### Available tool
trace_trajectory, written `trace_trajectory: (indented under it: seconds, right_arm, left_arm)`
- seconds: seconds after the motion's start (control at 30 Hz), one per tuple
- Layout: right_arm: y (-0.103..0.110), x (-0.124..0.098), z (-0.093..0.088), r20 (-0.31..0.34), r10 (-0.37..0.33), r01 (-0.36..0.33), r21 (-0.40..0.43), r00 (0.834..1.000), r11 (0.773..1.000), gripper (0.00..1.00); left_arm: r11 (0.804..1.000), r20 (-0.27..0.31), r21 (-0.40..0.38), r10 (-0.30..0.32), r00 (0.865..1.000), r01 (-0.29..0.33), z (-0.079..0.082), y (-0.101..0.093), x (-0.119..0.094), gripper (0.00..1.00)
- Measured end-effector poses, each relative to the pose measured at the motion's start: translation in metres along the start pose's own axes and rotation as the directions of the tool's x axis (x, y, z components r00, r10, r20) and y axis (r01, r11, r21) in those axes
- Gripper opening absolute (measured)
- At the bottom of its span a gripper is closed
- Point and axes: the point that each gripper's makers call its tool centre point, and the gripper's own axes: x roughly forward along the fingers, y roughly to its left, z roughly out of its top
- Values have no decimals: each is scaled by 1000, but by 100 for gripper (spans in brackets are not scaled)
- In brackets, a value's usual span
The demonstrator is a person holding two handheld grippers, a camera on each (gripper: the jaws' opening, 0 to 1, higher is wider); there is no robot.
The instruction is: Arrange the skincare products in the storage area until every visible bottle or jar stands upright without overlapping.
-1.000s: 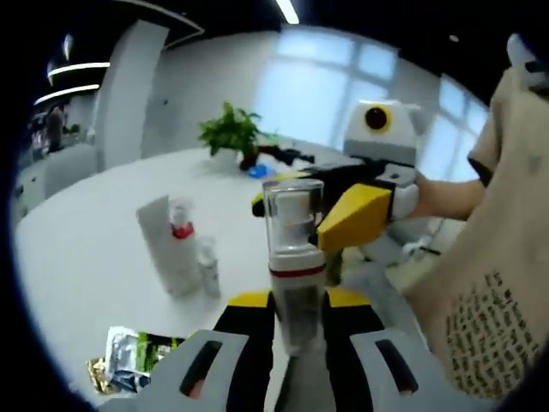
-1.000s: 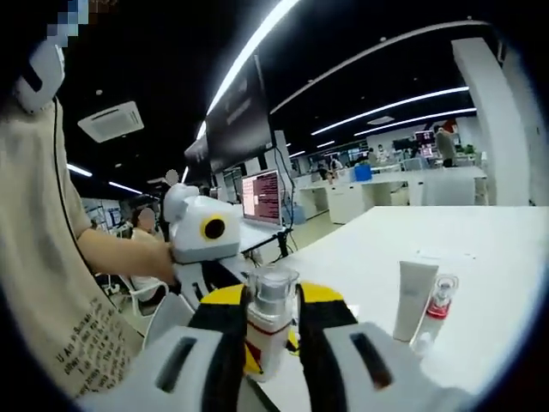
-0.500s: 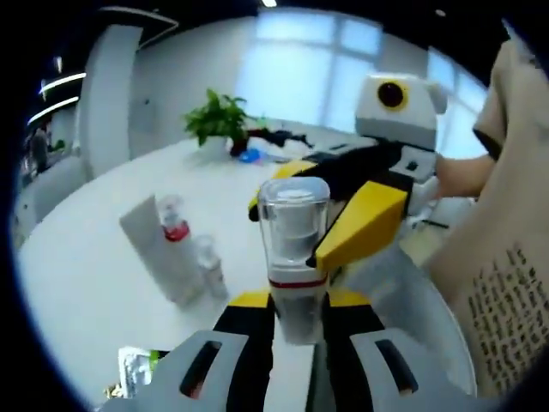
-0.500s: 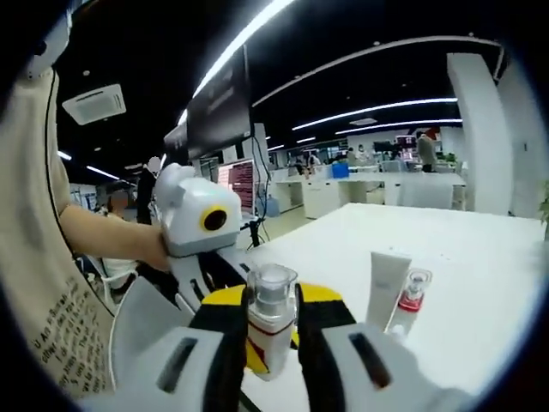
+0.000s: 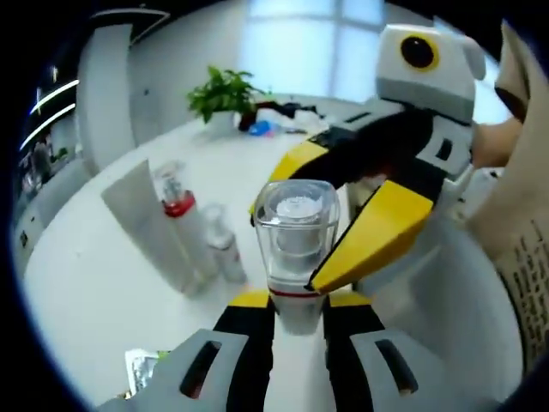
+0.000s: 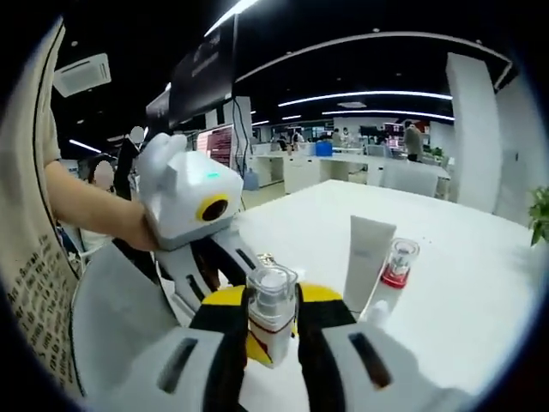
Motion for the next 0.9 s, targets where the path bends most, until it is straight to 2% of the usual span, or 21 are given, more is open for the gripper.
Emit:
trace_trajectory:
  seconds: [0.27, 0.4, 0.57, 0.9]
  right_arm:
    - [-8, 10, -28, -73, -42, 42, -11, 996, 999, 21]
    - [-8, 14, -42, -108, -60, 56, -33, 992, 998, 21]
    - [-11, 17, -57, -140, -79, 77, -22, 987, 997, 21]
    - [-18, 21, -66, -164, -95, 95, -6, 982, 995, 21]
  left_arm:
    - [999, -41, 47, 25, 999, -23, -22, 9, 23, 18]
    - [998, -53, 54, 25, 998, -22, -33, 11, 32, 18]
    - [998, -81, 68, 14, 997, -8, -45, 12, 42, 18]
    - [997, -78, 77, 5, 997, 1, -51, 18, 49, 18]
